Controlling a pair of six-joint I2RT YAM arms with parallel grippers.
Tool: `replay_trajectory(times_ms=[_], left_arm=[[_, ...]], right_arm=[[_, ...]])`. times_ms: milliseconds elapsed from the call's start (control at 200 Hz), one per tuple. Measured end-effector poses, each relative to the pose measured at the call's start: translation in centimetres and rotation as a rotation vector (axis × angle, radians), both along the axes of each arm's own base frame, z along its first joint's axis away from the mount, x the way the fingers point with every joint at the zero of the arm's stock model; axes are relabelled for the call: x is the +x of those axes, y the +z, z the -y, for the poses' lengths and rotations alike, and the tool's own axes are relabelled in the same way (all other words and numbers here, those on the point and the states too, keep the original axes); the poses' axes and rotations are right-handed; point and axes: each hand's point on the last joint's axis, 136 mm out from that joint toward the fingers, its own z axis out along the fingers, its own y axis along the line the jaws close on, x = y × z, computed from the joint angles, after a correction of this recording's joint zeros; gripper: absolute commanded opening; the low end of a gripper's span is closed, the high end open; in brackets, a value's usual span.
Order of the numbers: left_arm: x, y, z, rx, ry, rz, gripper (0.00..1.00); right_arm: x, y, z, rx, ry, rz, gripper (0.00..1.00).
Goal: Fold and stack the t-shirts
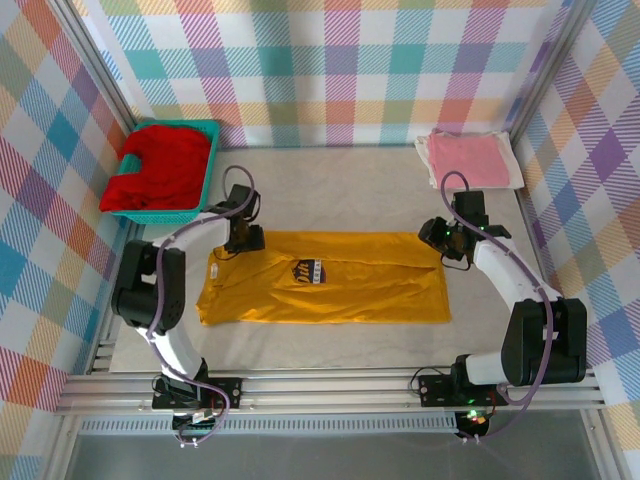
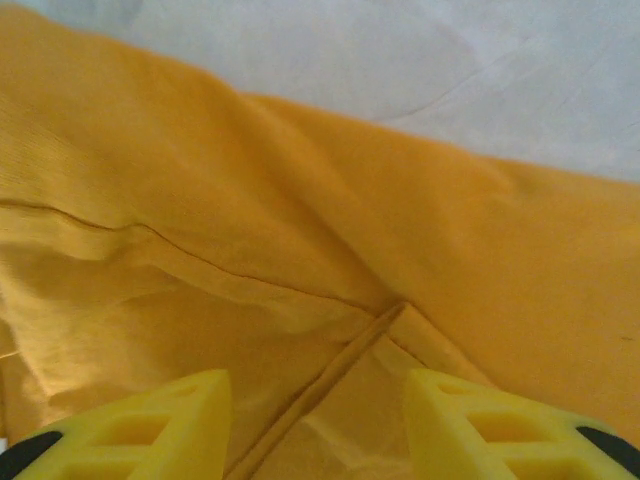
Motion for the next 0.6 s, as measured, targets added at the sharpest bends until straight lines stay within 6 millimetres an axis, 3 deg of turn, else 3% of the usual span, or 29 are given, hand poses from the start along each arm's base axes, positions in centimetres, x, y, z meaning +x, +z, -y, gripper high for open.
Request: replay_trajectory(times_ms=[60,180,315,425,600], left_arm=[[-0.1,-0.8,0.0,0.006,0.0,-0.02,0.46],[-0.2,-1.7,-0.1,0.011,0.004,-0.042,0.28],[-0.2,-1.5,-0.1,0.007,0.008,-0.033,0.05],[-0.5,-0.7,-0.2,0.005,0.005,-0.015,0.0],[-1.7,1.1,-0.4,-0.008,0.006,0.025,0.0]], right_arm=[[0.0,0.0,-0.1,0.004,0.004,0.002,0.47],[0.0,0.0,-0.3,0.012,0.014,0.005,0.48],[0.0,0.2,-0.4,0.011,0.02,0.011,0.49],[-0.2,0.3,-0.4,0.007,0.026,0.015,0.49],[-0.2,0.3,-0.4,0.003,0.031,0.016,0.5]])
